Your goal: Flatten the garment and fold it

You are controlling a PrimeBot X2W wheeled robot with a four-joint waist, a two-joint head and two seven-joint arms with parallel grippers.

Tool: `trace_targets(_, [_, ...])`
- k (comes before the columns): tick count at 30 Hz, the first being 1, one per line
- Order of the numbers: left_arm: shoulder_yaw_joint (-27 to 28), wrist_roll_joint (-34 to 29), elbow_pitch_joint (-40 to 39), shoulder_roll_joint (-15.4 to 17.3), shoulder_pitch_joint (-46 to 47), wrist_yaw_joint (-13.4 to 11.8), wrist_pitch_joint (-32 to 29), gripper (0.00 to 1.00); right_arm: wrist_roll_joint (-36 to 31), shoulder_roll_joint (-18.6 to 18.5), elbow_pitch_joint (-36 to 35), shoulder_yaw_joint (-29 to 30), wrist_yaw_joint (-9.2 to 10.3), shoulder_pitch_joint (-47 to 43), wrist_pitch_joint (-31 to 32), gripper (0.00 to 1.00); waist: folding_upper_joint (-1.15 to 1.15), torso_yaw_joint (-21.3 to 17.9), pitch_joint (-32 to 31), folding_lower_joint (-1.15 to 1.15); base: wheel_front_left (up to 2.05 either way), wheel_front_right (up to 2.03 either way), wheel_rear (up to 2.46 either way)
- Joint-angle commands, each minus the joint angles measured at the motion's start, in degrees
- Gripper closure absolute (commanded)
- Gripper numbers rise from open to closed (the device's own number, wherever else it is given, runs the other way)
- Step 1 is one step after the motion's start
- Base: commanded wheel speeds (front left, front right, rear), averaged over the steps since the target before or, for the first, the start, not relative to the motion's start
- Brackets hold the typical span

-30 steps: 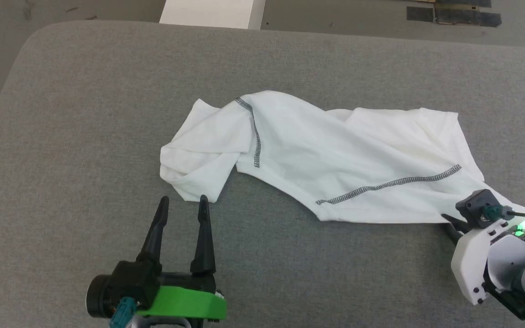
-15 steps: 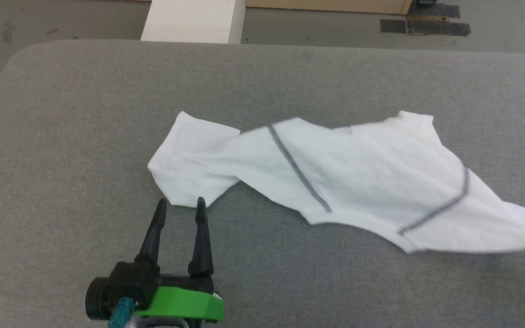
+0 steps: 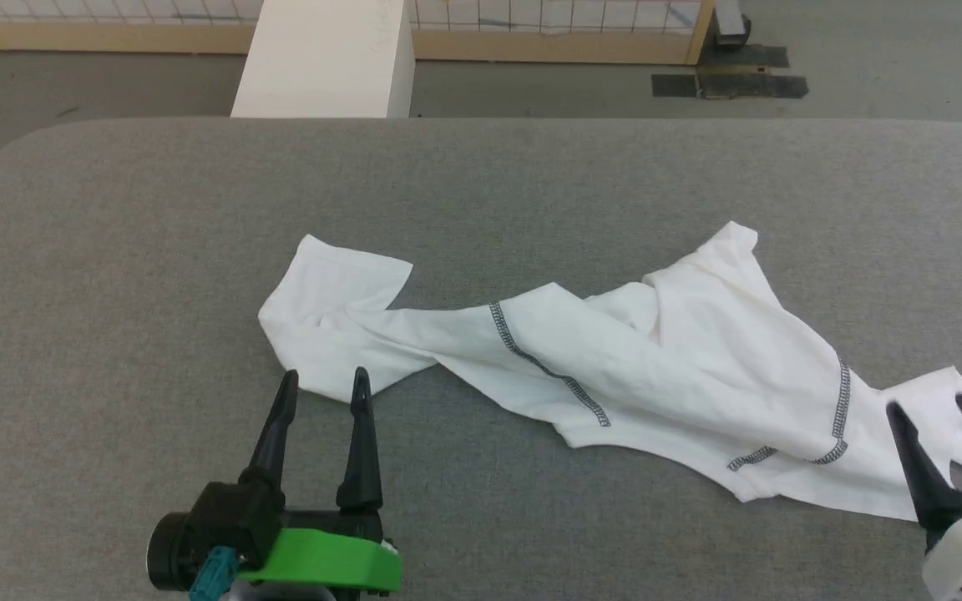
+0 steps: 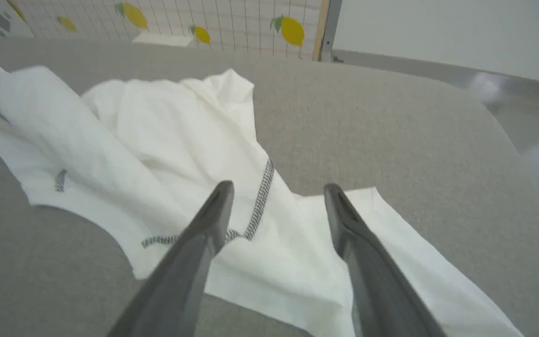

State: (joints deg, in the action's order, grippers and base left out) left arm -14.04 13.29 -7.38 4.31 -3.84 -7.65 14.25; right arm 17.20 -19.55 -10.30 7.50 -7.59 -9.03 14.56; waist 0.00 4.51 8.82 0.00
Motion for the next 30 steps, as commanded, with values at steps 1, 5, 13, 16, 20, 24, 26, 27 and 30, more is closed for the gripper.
trace_targets(1, [0.03,0.48,-0.37,0.57,-0.75,-0.10,-0.14,0.00,0.89,1.91,-2.75,0.51,0.10,1.01,-1.48,0.00,0.00,-0.72,-0.61,0.00,0.00,0.00,0.00])
trace_targets(5, [0.01,0.50,-1.22,0.84,-1.39,-0.40,-0.34,0.00,-1.57,8.23,-10.99,3.49,0.10,1.45,-6.23,0.00,0.00,-1.52,-0.47,0.00,0.00,0.00,0.00])
trace_targets(13, [-1.03,-0.54,-2.85,1.32,-0.36,-0.50,-0.89,0.00,-8.20,16.29,-12.62,4.26,0.10,0.25,-16.62,0.00,0.00,-3.94,2.44,0.00,0.00,0.00,0.00])
trace_targets(16, [-2.13,-1.69,-3.20,2.03,3.58,0.60,-2.31,0.00,-8.29,16.56,-10.92,3.34,0.10,0.70,-18.36,0.00,0.00,-4.98,4.09,0.00,0.00,0.00,0.00])
trace_targets(20, [-5.47,-4.21,-1.97,3.10,13.27,4.12,-6.28,0.00,-8.57,16.64,-10.01,3.11,0.10,1.84,-19.31,0.00,0.00,-5.94,6.30,0.00,0.00,0.00,0.00])
trace_targets(24, [-10.78,-6.63,2.47,2.40,25.83,9.11,-13.41,0.00,-8.54,16.65,-9.78,3.41,0.10,2.93,-19.59,0.00,0.00,-6.26,8.37,0.00,0.00,0.00,0.00])
trace_targets(26, [-13.85,-7.14,6.33,1.47,31.70,11.46,-18.25,0.00,-8.46,16.66,-9.87,3.40,0.10,3.32,-19.53,0.00,0.00,-6.28,9.29,0.00,0.00,0.00,0.00])
trace_targets(27, [-15.34,-7.17,8.28,1.06,34.16,12.31,-20.42,0.00,-8.48,16.66,-9.95,3.29,0.10,3.48,-19.44,0.00,0.00,-6.33,9.71,0.00,0.00,0.00,0.00])
trace_targets(30, [-19.36,-6.47,14.94,-0.19,41.58,13.85,-25.03,0.00,-8.48,16.66,-10.36,2.45,0.10,4.18,-19.05,0.00,0.00,-6.82,11.06,0.00,0.00,0.00,0.00])
